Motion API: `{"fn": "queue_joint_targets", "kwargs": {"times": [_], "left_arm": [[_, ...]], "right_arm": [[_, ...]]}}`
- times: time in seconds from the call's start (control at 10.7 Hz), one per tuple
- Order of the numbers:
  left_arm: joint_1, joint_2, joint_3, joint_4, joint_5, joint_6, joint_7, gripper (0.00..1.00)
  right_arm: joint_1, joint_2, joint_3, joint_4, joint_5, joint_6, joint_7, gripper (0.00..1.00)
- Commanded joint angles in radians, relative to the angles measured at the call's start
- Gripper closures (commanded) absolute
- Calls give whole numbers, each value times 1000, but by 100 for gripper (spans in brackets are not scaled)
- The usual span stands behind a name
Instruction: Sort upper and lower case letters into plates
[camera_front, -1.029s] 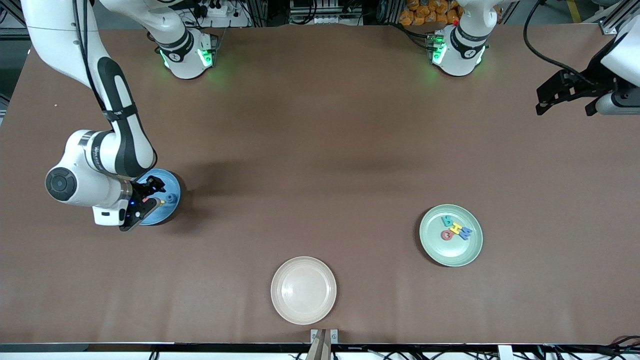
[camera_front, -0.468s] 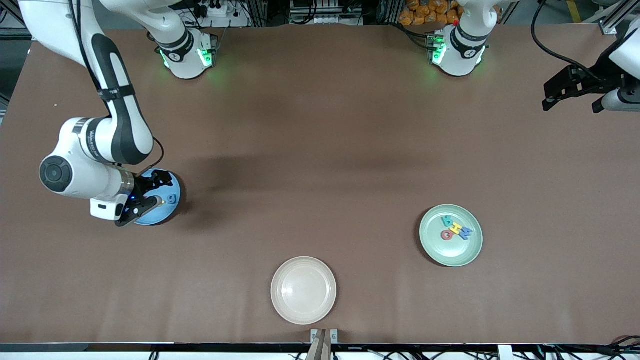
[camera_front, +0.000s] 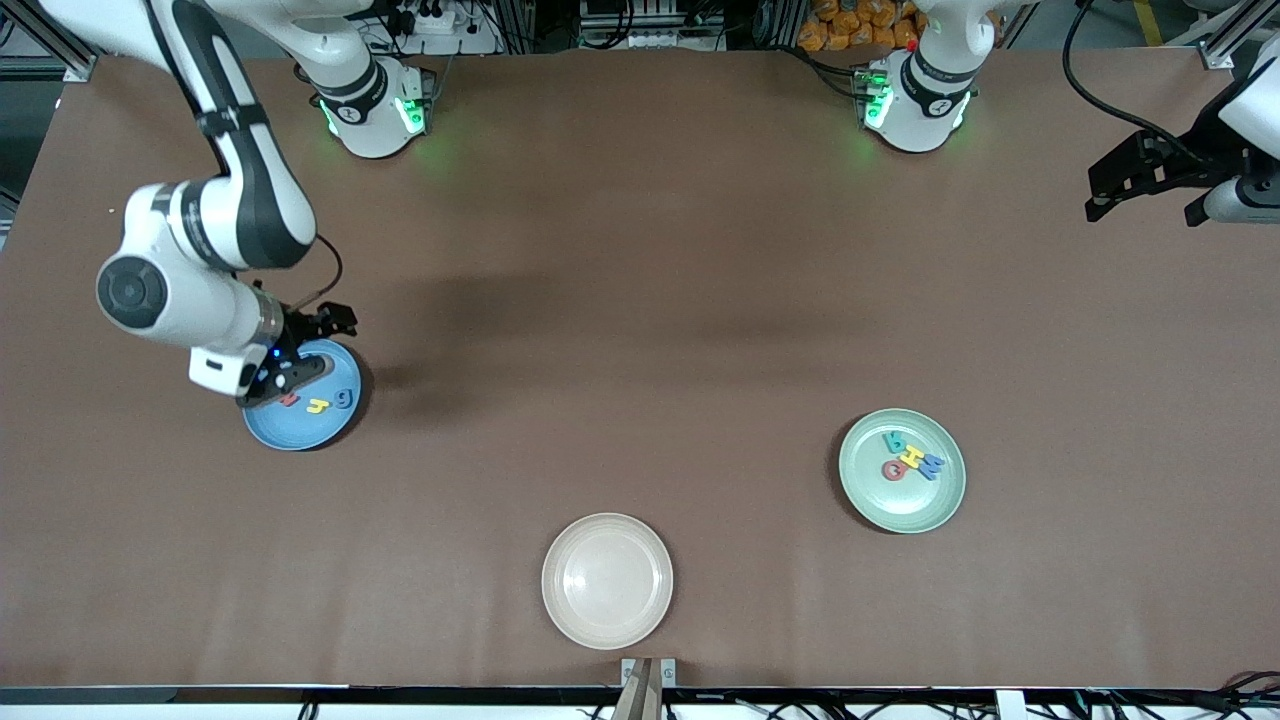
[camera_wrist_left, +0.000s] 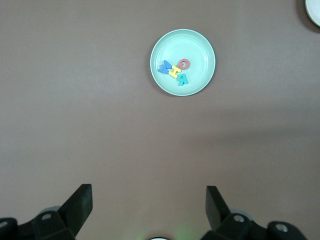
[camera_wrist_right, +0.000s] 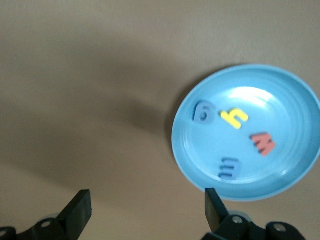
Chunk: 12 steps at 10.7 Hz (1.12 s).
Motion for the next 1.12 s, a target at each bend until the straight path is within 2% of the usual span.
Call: {"fn": "queue_joint_targets", "kwargs": {"times": [0.0,0.19,0.28,0.66,0.75,0.94,1.03], "left_arm": [[-5,-19,13,-13,-27,-2,22,0],[-5,-18,13,-13,-27,3,22,0],[-7,-19,13,-14,-26,3,23,0],[-15,-23,19,-19,-26,3,23,0],[-13,-23,19,-20,-26,3,23,0],[-8,-23,19,-17,-26,3,23,0],[-8,-23,19,-14,-26,3,20,0]], "right_arm": [[-47,-143,26,-120,-29,12,20,0],[-44,-161,17,-96,-30,15,67,0],[-44,-161,17,-39,-30,3,122,0],[-46,-138,16,292,-32,-254,310,0],[-49,-135,3,362,-32,-282,307,0],[-41,-137,-66,432,-12,-286,304,0],[-41,-143,-69,464,-12,-299,304,0]]}}
